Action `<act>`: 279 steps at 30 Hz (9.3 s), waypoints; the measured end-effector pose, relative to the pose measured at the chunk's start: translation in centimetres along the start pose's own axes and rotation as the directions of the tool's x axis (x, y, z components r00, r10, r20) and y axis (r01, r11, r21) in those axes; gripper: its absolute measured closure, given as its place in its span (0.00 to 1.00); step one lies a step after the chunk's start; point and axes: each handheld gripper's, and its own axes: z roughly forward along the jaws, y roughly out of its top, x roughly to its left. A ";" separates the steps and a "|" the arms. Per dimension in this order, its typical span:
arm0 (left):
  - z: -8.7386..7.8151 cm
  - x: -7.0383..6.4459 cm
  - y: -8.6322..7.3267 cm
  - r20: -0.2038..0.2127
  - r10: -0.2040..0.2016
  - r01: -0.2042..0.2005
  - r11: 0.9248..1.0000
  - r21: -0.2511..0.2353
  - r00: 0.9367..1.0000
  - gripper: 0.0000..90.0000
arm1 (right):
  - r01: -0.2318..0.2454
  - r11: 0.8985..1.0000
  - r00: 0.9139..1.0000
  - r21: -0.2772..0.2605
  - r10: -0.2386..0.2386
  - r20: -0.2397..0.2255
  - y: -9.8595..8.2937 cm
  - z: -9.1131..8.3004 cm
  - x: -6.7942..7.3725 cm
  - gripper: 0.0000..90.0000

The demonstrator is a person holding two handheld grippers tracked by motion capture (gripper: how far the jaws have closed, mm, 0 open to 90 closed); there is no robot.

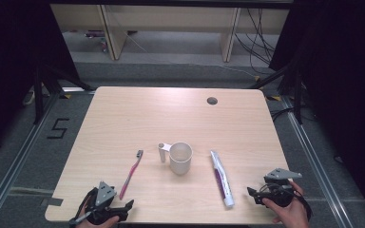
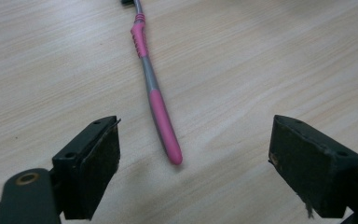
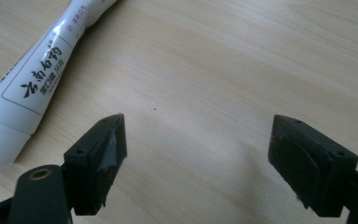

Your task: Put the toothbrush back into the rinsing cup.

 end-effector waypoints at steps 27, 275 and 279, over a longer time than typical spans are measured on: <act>0.5 1.4 2.3 0.028 -0.002 0.002 1.000 0.007 1.000 0.26 | -0.008 1.000 1.000 0.004 0.008 -0.006 0.1 0.1 0.3 0.23; 7.2 0.8 16.4 0.246 -0.006 0.132 0.858 -0.496 0.969 0.93 | 0.060 0.998 0.997 0.019 -0.060 -0.047 0.3 0.6 0.3 0.27; 7.3 0.7 16.0 0.248 -0.004 0.129 0.861 -0.492 0.969 0.92 | 0.071 0.997 0.996 0.013 -0.071 -0.050 0.3 0.7 0.3 0.27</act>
